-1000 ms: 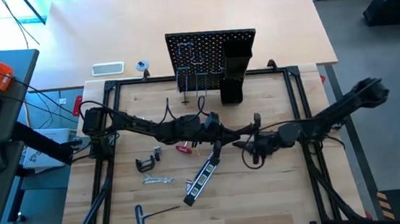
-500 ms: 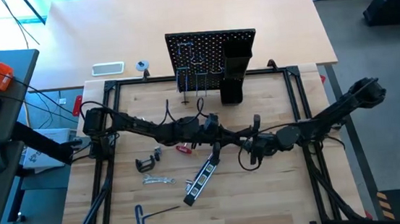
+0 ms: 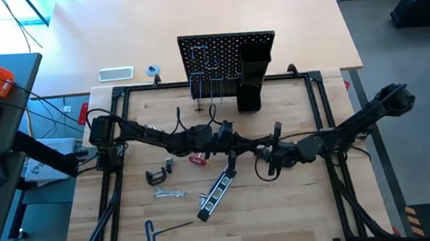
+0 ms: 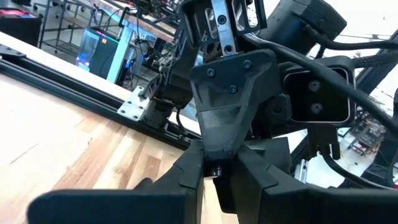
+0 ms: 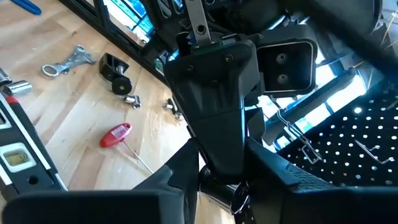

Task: Hang tools onto peg board
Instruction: Put the socket into the bottom black bin on the peg board

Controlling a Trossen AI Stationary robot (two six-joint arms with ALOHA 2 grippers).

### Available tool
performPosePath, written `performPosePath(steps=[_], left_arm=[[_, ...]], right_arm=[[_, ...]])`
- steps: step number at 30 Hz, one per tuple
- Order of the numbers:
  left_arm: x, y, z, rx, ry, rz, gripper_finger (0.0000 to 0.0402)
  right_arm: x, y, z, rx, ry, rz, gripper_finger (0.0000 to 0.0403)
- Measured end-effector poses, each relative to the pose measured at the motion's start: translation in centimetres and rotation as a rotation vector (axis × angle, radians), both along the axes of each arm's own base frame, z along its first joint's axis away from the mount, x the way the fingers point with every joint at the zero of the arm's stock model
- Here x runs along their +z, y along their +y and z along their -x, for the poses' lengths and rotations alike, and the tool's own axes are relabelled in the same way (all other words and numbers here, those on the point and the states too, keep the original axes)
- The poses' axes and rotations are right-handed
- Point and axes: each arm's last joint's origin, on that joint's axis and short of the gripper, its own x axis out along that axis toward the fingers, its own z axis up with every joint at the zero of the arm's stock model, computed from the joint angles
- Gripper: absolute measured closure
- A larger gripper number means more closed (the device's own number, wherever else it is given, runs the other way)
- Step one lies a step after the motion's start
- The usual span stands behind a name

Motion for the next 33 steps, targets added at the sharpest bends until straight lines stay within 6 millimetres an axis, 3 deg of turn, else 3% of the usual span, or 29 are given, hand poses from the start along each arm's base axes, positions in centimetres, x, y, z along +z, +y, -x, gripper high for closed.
performPosePath(steps=[20,33], left_arm=[[-0.2,1.6,0.2,-0.06,0.045,0.019,0.0345],[1.9,2.1,2.5,0.014,0.264,-0.207,0.0312]], right_arm=[[-0.4,-0.3,0.2,-0.093,0.033,0.031,0.0316],[-0.9,-0.8,0.4,-0.218,0.058,0.018,0.0316]])
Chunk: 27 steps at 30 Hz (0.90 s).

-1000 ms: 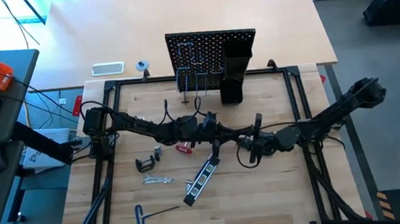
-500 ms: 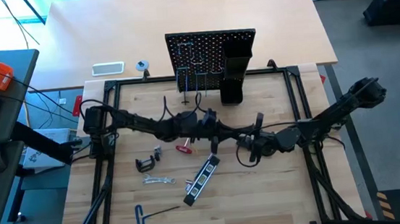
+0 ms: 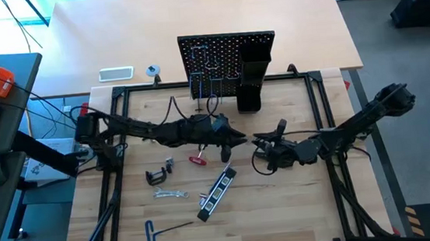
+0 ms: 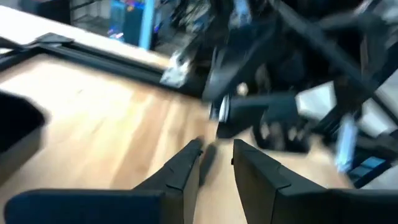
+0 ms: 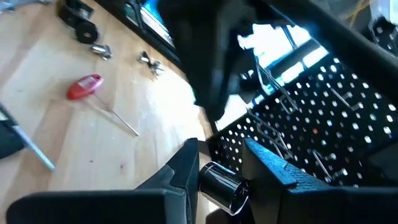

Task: Hang tools onto peg board
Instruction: Put the socket into the bottom black bin on the peg board

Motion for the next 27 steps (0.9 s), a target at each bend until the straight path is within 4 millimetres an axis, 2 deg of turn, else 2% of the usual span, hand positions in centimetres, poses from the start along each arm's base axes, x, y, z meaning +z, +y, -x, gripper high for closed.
performPosePath(steps=[5,13,22,27], left_arm=[[0.2,-0.7,1.4,0.018,0.151,-0.109,0.0311],[-0.4,-1.9,2.7,0.008,0.309,-0.173,0.0311],[-1.3,-4.0,3.4,-0.072,0.417,-0.262,0.0311],[-1.8,-5.2,4.0,-0.076,0.463,-0.358,0.0311]], right_arm=[[-0.4,-1.7,-0.4,-0.058,-0.002,-0.075,0.0316],[-0.8,-5.6,-1.1,-0.099,0.009,-0.184,0.0316],[-1.3,-11.6,-1.4,-0.146,-0.039,-0.321,0.0316],[-2.3,-13.6,-1.8,-0.149,-0.046,-0.352,0.0316]])
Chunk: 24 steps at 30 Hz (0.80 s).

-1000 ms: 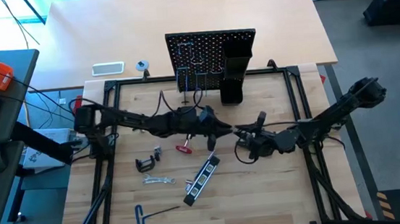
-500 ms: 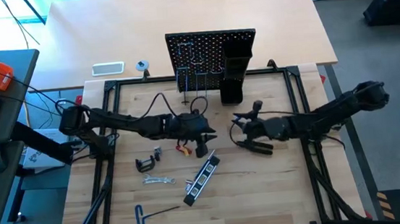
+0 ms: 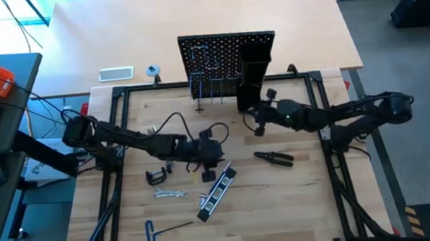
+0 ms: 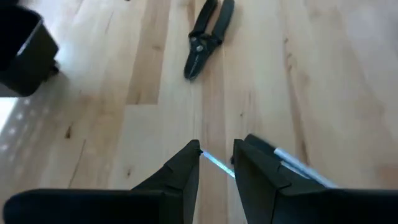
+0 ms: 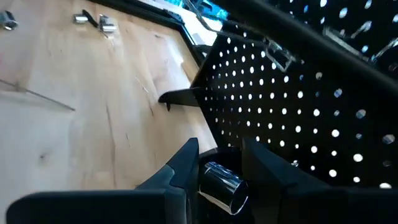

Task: Hang tools onto peg board
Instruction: Put the socket into the bottom black bin on the peg board

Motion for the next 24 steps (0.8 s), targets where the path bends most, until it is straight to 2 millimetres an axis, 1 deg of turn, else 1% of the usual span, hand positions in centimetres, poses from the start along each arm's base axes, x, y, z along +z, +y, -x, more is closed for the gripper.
performPosePath(steps=[3,6,13,18,24], left_arm=[[-0.5,-0.3,0.4,-0.001,0.025,-0.014,0.0311],[-1.0,-0.4,0.6,-0.002,0.034,-0.02,0.0311],[-1.9,-0.3,1.1,0.0,0.058,-0.027,0.0311],[-1.9,-0.3,1.0,-0.011,0.053,-0.038,0.0311],[-1.9,-0.4,1.0,-0.018,0.053,-0.044,0.0311]], right_arm=[[-0.7,-0.8,-0.1,-0.016,0.013,-0.017,0.0316],[-1.0,-1.3,-0.2,-0.031,-0.002,-0.039,0.0316],[-0.4,-2.0,-0.2,-0.046,-0.073,-0.027,0.0316],[-0.6,-3.0,0.1,-0.07,-0.088,-0.066,0.0309],[-1.3,-3.6,0.0,-0.036,-0.095,-0.115,0.0298]])
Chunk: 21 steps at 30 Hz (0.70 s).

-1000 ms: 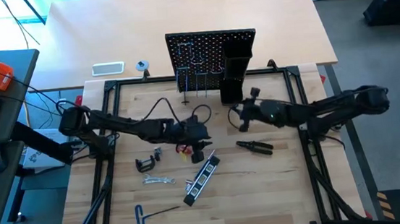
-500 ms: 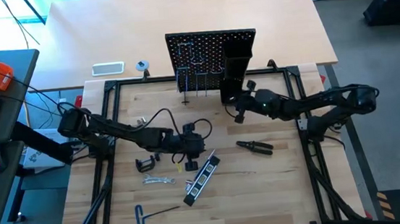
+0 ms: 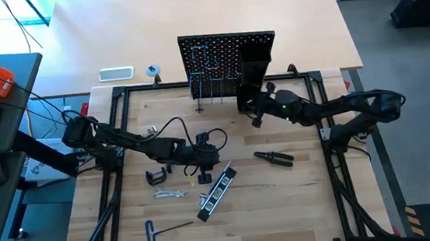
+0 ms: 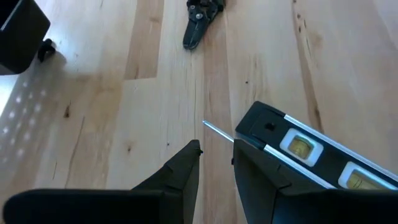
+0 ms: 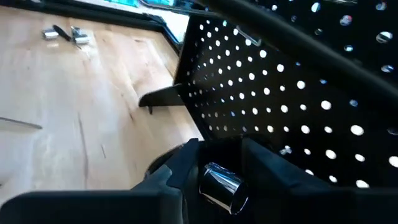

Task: Hang tools onto peg board
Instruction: Put the socket into the bottom black bin on the peg board, then hang the pliers on the peg board

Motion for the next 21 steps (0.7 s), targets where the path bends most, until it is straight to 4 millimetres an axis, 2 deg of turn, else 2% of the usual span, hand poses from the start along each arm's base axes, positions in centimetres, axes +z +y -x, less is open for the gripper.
performPosePath(steps=[13,21], left_arm=[[0.0,-0.5,0.1,-0.024,0.007,0.016,0.0311],[-0.1,-1.9,0.3,0.005,0.001,0.121,0.0311]], right_arm=[[-0.2,-0.2,-0.2,-0.036,-0.023,0.018,0.0219],[-0.1,1.0,-0.7,0.085,-0.036,-0.01,0.0211]])
